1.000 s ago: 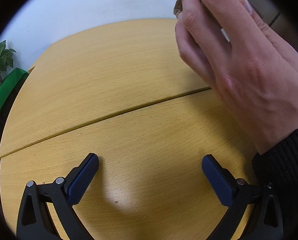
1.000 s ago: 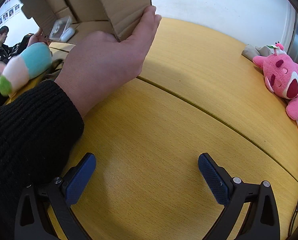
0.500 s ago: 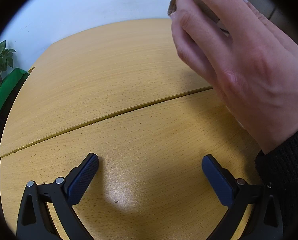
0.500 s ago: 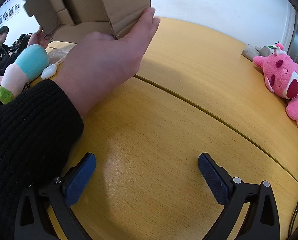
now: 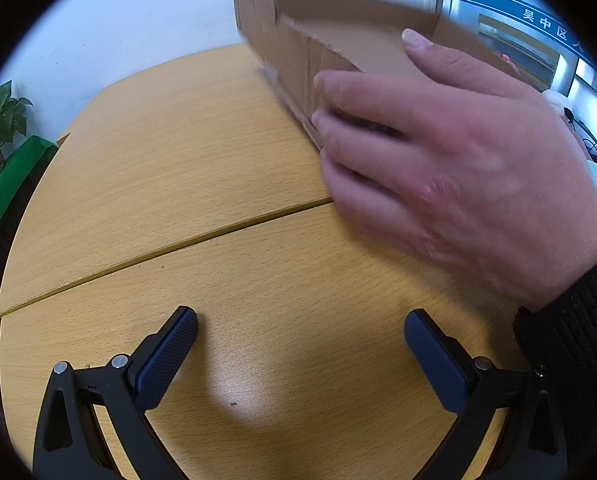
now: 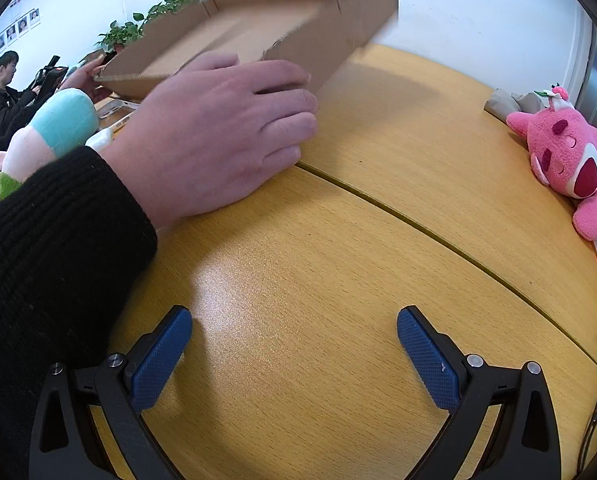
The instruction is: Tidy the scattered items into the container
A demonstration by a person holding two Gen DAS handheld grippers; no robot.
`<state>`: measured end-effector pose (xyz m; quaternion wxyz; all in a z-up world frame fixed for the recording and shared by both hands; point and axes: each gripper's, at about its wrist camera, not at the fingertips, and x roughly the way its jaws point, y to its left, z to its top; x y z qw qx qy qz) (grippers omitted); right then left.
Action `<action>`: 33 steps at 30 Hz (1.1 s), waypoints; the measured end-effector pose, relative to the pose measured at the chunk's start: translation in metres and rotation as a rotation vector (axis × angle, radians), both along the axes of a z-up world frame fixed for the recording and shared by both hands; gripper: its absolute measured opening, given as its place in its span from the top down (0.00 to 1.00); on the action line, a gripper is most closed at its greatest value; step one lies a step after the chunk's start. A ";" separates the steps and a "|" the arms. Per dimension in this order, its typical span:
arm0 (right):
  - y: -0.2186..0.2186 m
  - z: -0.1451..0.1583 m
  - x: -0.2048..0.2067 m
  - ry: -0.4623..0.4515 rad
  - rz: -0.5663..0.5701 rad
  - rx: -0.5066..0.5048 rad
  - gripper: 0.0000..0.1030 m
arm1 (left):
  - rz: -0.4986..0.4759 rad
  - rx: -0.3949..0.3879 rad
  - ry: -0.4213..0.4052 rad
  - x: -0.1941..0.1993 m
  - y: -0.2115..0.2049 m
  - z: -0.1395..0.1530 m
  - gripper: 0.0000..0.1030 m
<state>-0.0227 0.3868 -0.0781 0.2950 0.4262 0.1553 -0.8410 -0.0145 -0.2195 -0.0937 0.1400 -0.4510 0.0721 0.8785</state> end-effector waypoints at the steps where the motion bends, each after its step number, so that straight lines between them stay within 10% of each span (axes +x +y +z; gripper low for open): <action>1: 0.000 0.000 0.000 0.000 0.000 0.000 0.00 | 0.000 0.000 0.000 0.000 0.000 0.000 0.00; 33: 0.002 -0.001 -0.001 0.002 0.001 0.001 0.00 | -0.004 0.000 0.001 0.002 0.002 -0.001 0.00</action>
